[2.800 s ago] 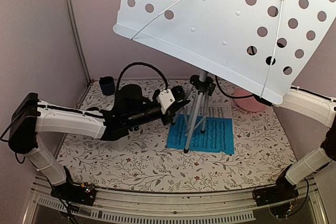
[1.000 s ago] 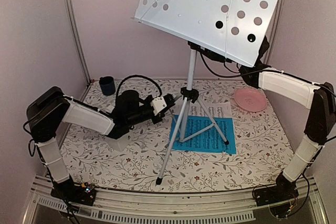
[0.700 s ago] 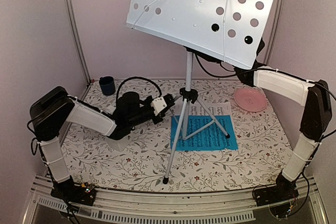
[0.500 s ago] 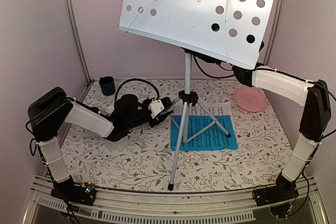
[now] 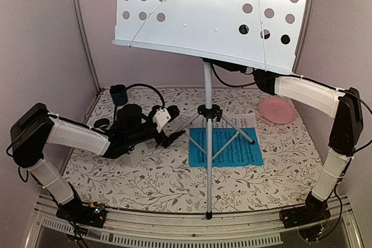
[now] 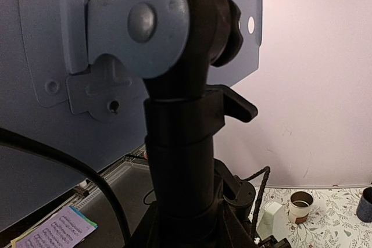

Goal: Set up the instrument practice props

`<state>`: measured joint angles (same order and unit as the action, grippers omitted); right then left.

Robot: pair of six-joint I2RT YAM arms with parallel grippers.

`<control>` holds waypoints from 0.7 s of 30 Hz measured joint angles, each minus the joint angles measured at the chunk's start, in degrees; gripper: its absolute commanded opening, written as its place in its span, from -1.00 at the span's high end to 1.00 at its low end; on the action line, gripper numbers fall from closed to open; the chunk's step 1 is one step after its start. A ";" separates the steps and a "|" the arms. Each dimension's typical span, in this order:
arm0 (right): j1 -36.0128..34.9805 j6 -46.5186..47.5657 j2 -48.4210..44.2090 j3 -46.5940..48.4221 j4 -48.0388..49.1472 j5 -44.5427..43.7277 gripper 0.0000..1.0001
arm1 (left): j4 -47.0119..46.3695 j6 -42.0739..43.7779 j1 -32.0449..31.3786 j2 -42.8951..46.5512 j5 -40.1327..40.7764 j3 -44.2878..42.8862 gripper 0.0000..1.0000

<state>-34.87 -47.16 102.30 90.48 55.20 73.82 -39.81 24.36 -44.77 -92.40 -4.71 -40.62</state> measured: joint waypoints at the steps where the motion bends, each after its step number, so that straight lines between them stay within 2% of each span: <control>1: 0.00 0.02 0.00 0.00 0.07 0.35 1.00 | 0.83 -0.24 0.00 0.00 0.07 0.07 -0.94; 11: 0.00 2.12 -0.09 -0.74 -0.11 2.86 1.00 | 1.84 -0.20 -1.90 0.61 -4.11 4.79 -0.98; 15: 0.00 2.56 -0.35 -1.31 0.37 3.04 1.00 | 5.11 -2.91 -3.65 5.42 -7.52 2.97 -0.83; 19: 0.02 2.97 -0.33 -1.53 0.94 3.32 1.00 | 5.31 -7.96 -5.03 9.49 -11.98 -2.82 -0.60; 21: 0.00 2.99 -0.33 -1.64 1.55 3.39 1.00 | 4.85 -11.39 -5.55 10.14 -14.10 -6.19 -0.56</control>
<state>-34.87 -44.16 101.97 88.84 56.75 77.21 -34.96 12.97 -50.33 -82.26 -18.81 -46.81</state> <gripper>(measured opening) 0.245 0.813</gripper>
